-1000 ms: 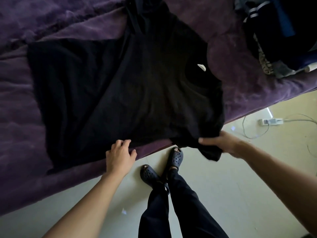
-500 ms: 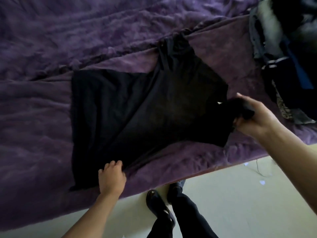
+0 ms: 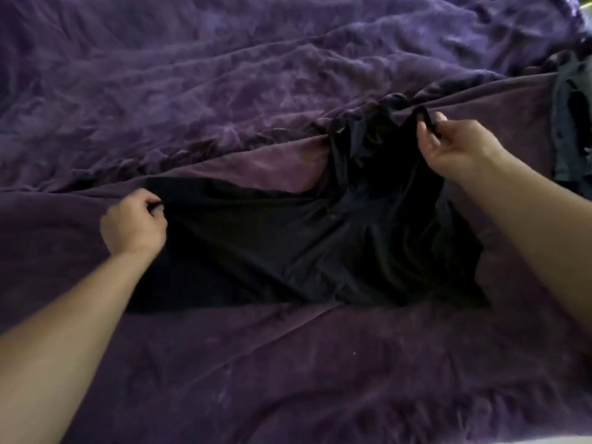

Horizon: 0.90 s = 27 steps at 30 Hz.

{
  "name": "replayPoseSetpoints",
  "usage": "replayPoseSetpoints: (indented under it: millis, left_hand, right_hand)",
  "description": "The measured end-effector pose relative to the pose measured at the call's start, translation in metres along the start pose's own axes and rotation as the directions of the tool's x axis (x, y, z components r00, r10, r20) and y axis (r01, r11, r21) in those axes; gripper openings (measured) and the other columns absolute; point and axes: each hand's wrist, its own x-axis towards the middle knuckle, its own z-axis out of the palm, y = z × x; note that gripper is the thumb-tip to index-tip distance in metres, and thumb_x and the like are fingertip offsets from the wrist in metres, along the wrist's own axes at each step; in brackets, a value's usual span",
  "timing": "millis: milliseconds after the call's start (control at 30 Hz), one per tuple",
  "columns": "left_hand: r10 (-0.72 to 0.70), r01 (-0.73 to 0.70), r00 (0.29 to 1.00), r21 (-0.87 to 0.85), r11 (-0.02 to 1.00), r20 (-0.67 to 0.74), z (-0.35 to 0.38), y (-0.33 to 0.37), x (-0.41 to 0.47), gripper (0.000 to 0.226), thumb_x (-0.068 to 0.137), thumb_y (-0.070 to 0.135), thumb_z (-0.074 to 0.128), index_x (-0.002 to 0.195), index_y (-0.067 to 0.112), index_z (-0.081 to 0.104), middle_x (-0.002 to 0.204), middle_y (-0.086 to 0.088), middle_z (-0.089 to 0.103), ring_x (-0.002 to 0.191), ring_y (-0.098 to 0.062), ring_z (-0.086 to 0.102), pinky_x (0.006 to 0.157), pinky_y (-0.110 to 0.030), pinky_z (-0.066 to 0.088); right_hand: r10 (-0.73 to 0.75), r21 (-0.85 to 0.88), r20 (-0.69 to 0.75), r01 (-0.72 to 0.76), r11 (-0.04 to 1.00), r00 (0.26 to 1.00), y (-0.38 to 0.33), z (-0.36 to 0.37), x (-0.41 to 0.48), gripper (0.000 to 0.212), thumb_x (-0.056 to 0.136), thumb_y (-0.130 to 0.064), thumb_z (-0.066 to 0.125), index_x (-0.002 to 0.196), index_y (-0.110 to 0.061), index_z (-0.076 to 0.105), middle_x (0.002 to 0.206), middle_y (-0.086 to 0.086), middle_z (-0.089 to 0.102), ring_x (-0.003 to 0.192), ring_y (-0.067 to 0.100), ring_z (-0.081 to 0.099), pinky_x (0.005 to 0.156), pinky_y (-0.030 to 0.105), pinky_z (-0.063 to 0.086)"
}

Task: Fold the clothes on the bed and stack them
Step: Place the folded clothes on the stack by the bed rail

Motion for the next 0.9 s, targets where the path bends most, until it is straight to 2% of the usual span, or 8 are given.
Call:
replayPoseSetpoints:
  millis: [200,333,433,533,633,733,833,900]
  left_hand:
    - [-0.079,0.083,0.996,0.107,0.991,-0.036,0.03,0.024,0.033,0.031,0.083,0.01,0.058,0.115,0.011,0.057,0.12,-0.024,0.049,0.114,-0.045,0.043,0.093,-0.054,0.038]
    - [0.279,-0.293,0.946,0.071,0.953,0.163,0.064,0.039,-0.031,0.014,0.076,0.007,0.065,0.09,0.01,0.066,0.09,-0.016,0.059,0.085,-0.039,0.057,0.068,-0.047,0.05]
    - [0.301,-0.338,0.881,0.041,0.94,0.365,0.088,0.044,-0.068,0.026,0.078,0.013,0.069,0.104,0.01,0.067,0.096,-0.012,0.06,0.087,-0.035,0.058,0.07,-0.044,0.052]
    - [0.27,-0.338,0.859,0.087,0.937,0.435,0.1,0.04,-0.073,0.042,0.081,0.018,0.069,0.122,0.01,0.061,0.115,-0.013,0.055,0.101,-0.034,0.054,0.081,-0.047,0.049]
    - [0.227,-0.302,0.888,0.135,0.944,0.401,0.096,0.034,-0.055,0.044,0.082,0.018,0.068,0.125,0.01,0.06,0.126,-0.017,0.051,0.11,-0.036,0.05,0.085,-0.05,0.047]
    - [0.185,-0.258,0.908,0.153,0.954,0.377,0.088,0.034,-0.036,0.048,0.084,0.018,0.066,0.13,0.01,0.056,0.131,-0.019,0.047,0.115,-0.038,0.047,0.088,-0.051,0.046]
    - [0.231,-0.275,0.912,0.087,0.958,0.338,0.083,0.053,-0.029,0.046,0.083,0.019,0.067,0.127,0.01,0.058,0.128,-0.018,0.049,0.113,-0.038,0.048,0.088,-0.051,0.045]
    - [0.318,-0.331,0.893,-0.013,0.943,0.318,0.086,0.078,-0.031,0.045,0.082,0.023,0.067,0.125,0.009,0.059,0.124,-0.016,0.052,0.112,-0.037,0.05,0.089,-0.048,0.045]
  right_hand:
    - [-0.123,-0.544,0.092,0.153,0.825,0.988,0.006,0.016,0.065,0.038,0.095,0.0,0.038,0.127,-0.017,0.048,0.103,0.007,0.062,0.085,0.017,0.068,0.069,0.031,0.056]
    - [-0.473,-0.978,0.182,0.21,0.006,0.862,0.048,-0.021,0.061,0.024,0.081,-0.019,0.063,0.105,-0.019,0.066,0.092,-0.004,0.065,0.084,0.013,0.062,0.08,0.033,0.052]
    - [-0.313,-0.983,-0.019,0.04,0.18,0.949,0.083,-0.039,0.049,0.057,0.073,-0.042,0.076,0.12,-0.017,0.054,0.104,0.0,0.063,0.09,0.019,0.063,0.076,0.037,0.056]
    - [0.001,-0.823,-0.224,-0.189,0.536,0.975,0.097,-0.016,0.059,0.02,0.081,-0.023,0.074,0.089,-0.014,0.057,0.07,-0.001,0.059,0.048,0.005,0.053,0.04,0.015,0.039]
    - [0.282,-0.76,-0.047,-0.217,0.612,0.958,0.08,0.029,0.077,0.014,0.091,-0.018,0.059,0.079,-0.023,0.055,0.054,-0.009,0.059,0.04,0.0,0.049,0.039,0.01,0.031]
    - [0.183,-0.688,0.163,-0.021,0.725,0.969,0.047,0.05,0.09,0.017,0.094,-0.017,0.054,0.104,-0.03,0.06,0.095,-0.007,0.071,0.082,0.009,0.069,0.061,0.022,0.051]
    - [-0.321,-0.942,0.106,0.198,0.271,0.941,0.025,0.036,0.101,0.044,0.081,-0.02,0.071,0.123,-0.022,0.06,0.117,0.0,0.066,0.102,0.015,0.064,0.088,0.032,0.052]
    - [-0.428,-0.997,0.054,0.071,0.022,0.902,0.022,0.02,0.112,0.065,0.07,-0.031,0.081,0.127,-0.015,0.055,0.124,0.004,0.06,0.112,0.021,0.058,0.097,0.033,0.047]
